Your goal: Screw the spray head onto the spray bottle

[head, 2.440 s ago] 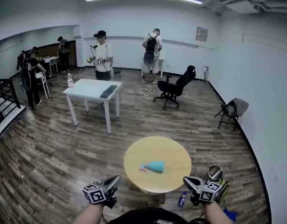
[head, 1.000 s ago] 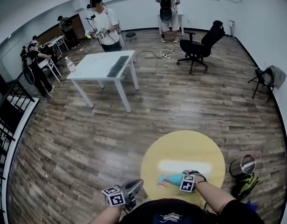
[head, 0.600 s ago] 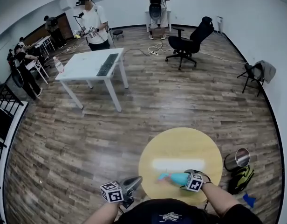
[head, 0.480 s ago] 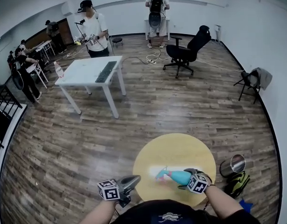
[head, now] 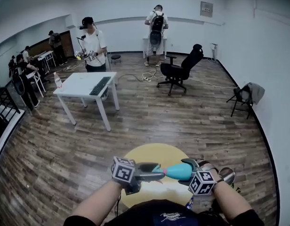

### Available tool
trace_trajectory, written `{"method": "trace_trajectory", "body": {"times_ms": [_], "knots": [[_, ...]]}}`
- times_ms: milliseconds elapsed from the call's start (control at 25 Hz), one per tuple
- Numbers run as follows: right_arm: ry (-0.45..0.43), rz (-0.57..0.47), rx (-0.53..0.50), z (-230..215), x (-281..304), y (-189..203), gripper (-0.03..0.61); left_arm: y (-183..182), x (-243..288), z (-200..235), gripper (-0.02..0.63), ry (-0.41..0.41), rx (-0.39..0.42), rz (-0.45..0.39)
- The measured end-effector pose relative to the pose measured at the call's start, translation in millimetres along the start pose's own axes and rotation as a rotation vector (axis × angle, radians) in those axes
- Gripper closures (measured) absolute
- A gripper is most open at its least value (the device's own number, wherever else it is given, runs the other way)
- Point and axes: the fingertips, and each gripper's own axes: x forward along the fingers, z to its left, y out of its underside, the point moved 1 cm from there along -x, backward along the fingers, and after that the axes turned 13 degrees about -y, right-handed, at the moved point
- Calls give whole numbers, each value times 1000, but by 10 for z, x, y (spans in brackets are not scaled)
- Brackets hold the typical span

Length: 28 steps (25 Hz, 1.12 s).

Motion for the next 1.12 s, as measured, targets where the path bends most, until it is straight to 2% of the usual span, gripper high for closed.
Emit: {"method": "trace_trajectory", "body": {"times_ms": [40,80,120,200,240,280,360,440,480,560,600,640,680,760,800,840,880,960,1000,1080,1120], "knots": [[-12,-7,-6,13,-18,-40,122,61,91,-58,284,-23,90,49],[-26,-9,-9,23,-23,-73,123,132,141,-79,376,-67,205,101],[-47,-9,-8,39,-12,-102,123,200,149,-68,413,-120,331,153],[-106,-20,12,130,59,-177,124,329,76,-24,422,-206,556,264],[-131,-30,23,188,102,-226,124,387,20,-18,420,-233,639,318],[-145,-40,31,231,134,-279,126,425,-38,-25,416,-248,697,358],[-149,-50,34,251,157,-378,127,432,-138,-47,416,-260,747,386],[-145,-50,29,216,160,-450,127,400,-202,-39,416,-259,734,363],[-148,-52,32,198,166,-471,127,375,-223,-26,414,-252,699,334],[-171,-73,70,190,187,-488,127,255,-294,-17,403,-226,568,224],[-187,-95,109,201,194,-482,127,147,-375,-19,366,-204,468,135],[-202,-122,159,211,196,-459,127,12,-501,-6,290,-174,343,27],[-214,-155,218,218,189,-423,127,-134,-673,33,253,-138,200,-90],[-231,-214,320,227,166,-353,126,-384,-1089,175,225,-80,-61,-295],[-236,-226,345,235,168,-328,126,-457,-1272,260,222,-73,-144,-360],[-236,-220,348,246,183,-315,126,-488,-1393,328,222,-77,-184,-389],[-233,-200,333,256,205,-319,126,-478,-1429,350,222,-83,-185,-381],[-224,-154,273,262,255,-400,126,-328,-1237,276,222,-94,-91,-264],[-219,-139,237,249,280,-468,126,-200,-1047,229,222,-108,-2,-170],[-208,-112,168,209,332,-591,126,64,-652,150,243,-168,232,15],[-203,-94,140,194,352,-611,126,153,-517,111,394,-207,356,81]]}}
